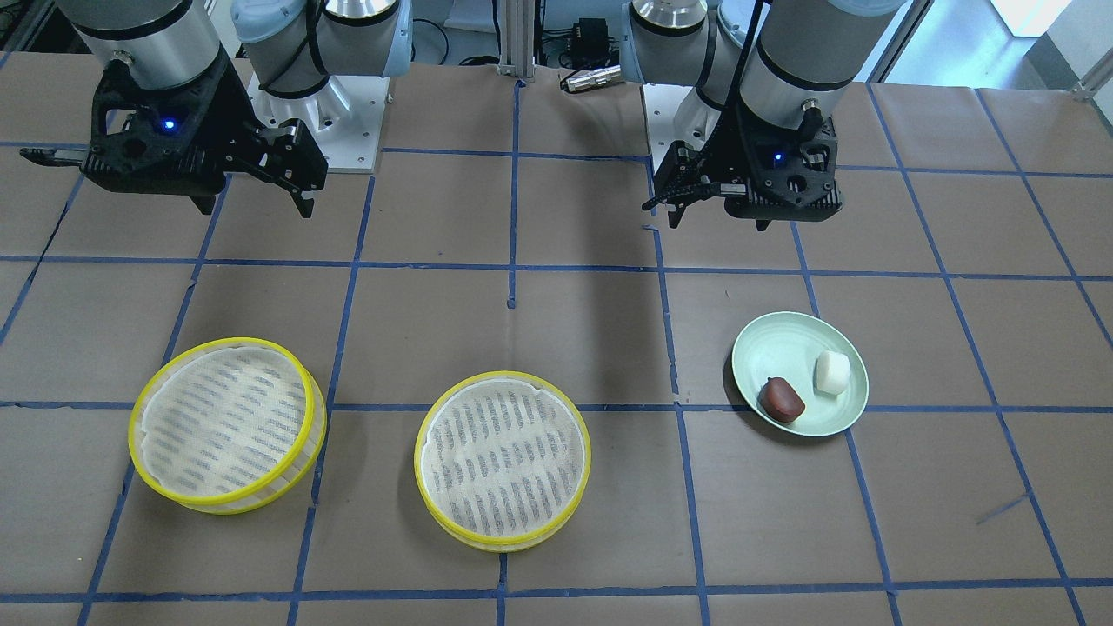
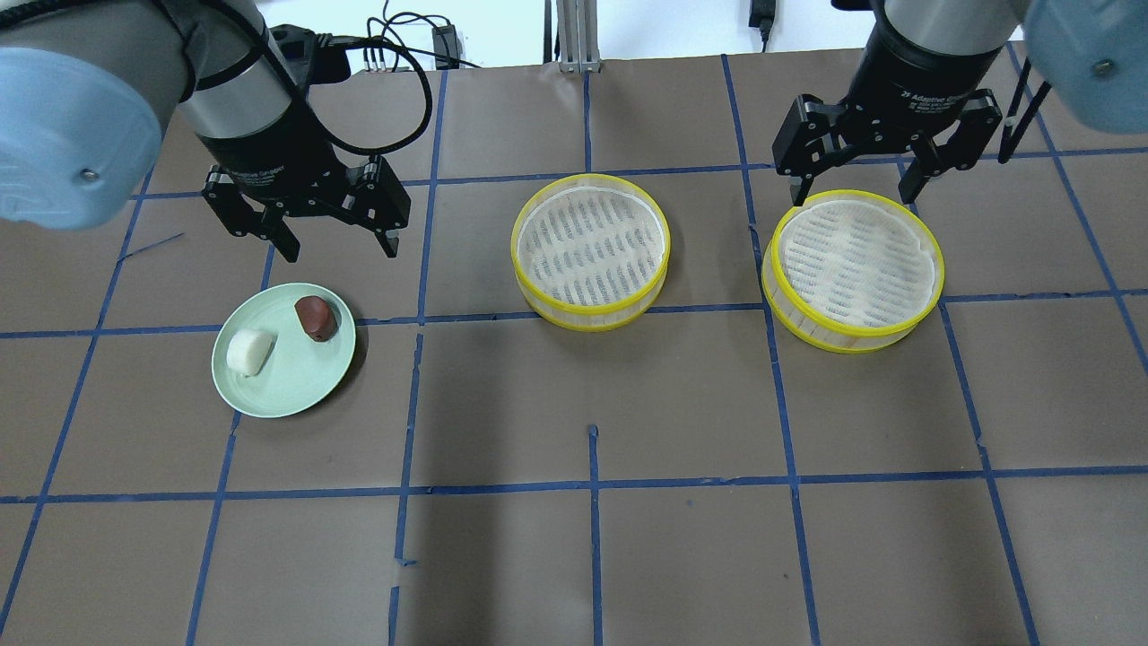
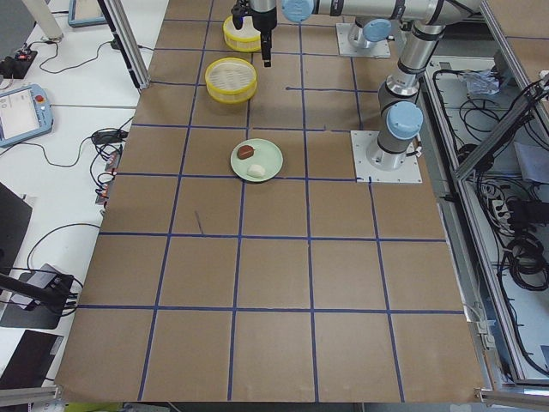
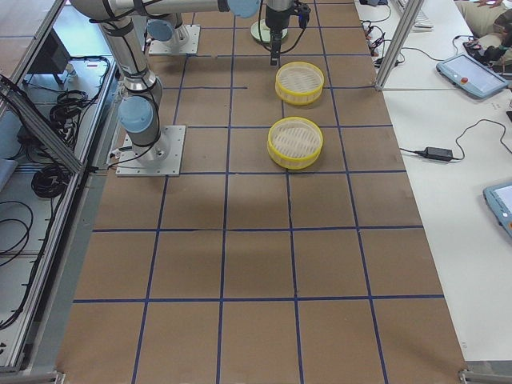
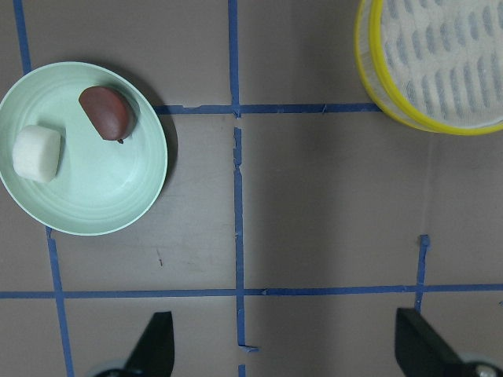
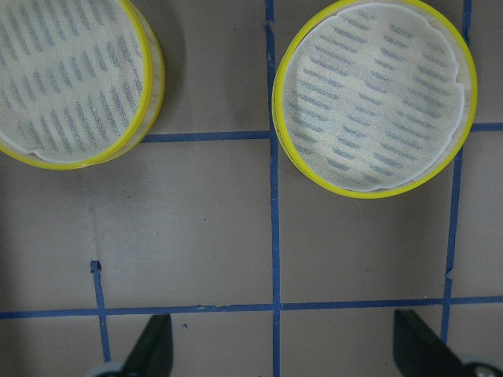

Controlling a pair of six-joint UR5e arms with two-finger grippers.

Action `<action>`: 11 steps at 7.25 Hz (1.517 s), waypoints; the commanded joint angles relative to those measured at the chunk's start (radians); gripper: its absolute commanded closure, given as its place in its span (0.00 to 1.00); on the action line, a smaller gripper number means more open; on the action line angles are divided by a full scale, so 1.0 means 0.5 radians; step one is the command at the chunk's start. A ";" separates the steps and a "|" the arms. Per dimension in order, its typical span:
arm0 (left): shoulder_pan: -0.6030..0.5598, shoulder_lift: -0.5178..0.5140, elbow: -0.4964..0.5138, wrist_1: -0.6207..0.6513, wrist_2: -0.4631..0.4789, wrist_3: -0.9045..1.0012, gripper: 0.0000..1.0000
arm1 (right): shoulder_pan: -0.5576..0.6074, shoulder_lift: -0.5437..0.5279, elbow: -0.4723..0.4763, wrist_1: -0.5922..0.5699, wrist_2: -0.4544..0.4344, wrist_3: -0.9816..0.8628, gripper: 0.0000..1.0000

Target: Stack buns with steamer

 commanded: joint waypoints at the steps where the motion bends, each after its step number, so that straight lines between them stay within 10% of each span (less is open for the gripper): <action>1: 0.009 -0.015 -0.002 0.063 0.016 0.031 0.00 | -0.002 -0.004 0.011 -0.019 -0.003 -0.003 0.00; 5: 0.747 -0.254 -0.262 0.522 0.001 0.928 0.00 | 0.010 -0.004 0.113 -0.034 0.000 0.003 0.00; 11: 0.932 -0.583 -0.777 1.229 0.016 1.286 0.02 | 0.004 -0.004 0.110 -0.132 0.006 0.013 0.00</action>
